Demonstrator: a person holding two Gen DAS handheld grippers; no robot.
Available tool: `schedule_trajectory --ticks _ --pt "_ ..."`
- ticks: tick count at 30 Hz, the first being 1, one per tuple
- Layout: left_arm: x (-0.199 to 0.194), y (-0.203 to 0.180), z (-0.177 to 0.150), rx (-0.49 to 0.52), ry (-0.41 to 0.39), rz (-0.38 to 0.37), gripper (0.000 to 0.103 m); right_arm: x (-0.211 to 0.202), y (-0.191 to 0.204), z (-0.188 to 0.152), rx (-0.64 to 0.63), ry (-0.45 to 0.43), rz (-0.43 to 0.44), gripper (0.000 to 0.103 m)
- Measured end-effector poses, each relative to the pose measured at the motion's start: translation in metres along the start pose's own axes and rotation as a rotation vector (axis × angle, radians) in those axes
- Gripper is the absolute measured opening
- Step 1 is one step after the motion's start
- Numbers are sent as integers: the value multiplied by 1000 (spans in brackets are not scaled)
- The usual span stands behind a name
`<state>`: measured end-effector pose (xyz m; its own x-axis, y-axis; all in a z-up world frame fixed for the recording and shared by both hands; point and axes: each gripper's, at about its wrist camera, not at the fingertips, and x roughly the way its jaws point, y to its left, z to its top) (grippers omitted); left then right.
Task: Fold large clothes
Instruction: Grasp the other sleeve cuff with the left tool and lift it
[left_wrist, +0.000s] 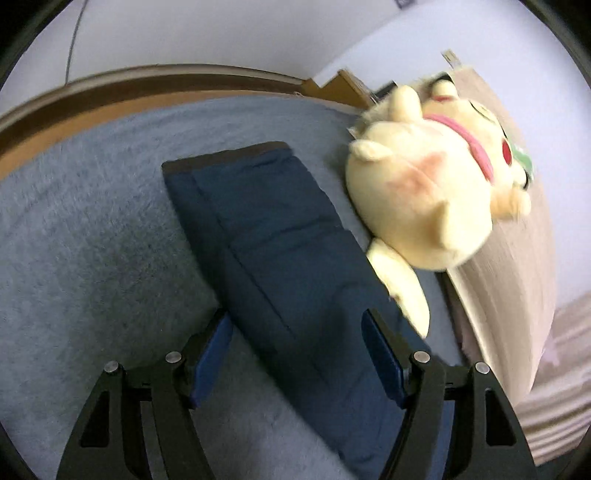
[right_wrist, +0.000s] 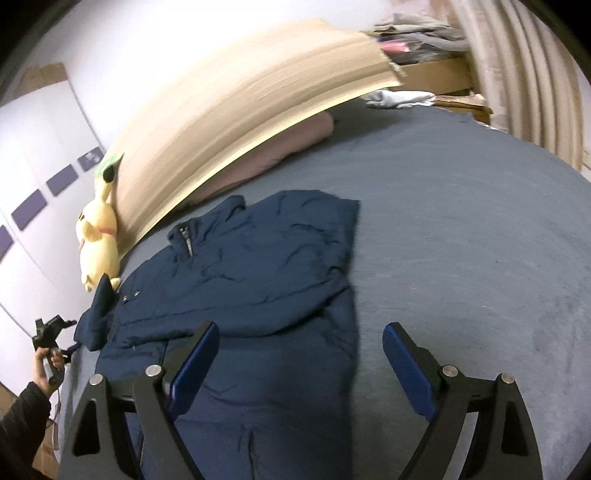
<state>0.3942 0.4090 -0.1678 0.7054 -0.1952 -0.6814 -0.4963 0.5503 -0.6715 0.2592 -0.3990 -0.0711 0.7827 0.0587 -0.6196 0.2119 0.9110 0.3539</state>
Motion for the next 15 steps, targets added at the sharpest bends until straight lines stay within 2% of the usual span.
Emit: schedule_trajectory --ticks 3,5,6,8,11,14,15 --pt "2 3 0 -19 -15 -28 72 -3 -2 1 2 -8 -8 92" --pt "1 2 1 -6 -10 -21 70 -3 -1 1 4 -11 -9 92" --pt "-2 2 0 2 -15 -14 53 -2 -1 0 5 -12 -9 92" --pt "0 6 3 22 -5 50 23 0 1 -1 12 -11 -1 92" --pt "-2 3 6 69 -15 62 12 2 4 -1 8 -16 3 92" --pt "-17 -23 -1 195 -69 124 9 -1 2 0 11 -25 4 92" --pt "-26 -40 -5 266 -101 150 8 -3 1 0 15 -30 4 92"
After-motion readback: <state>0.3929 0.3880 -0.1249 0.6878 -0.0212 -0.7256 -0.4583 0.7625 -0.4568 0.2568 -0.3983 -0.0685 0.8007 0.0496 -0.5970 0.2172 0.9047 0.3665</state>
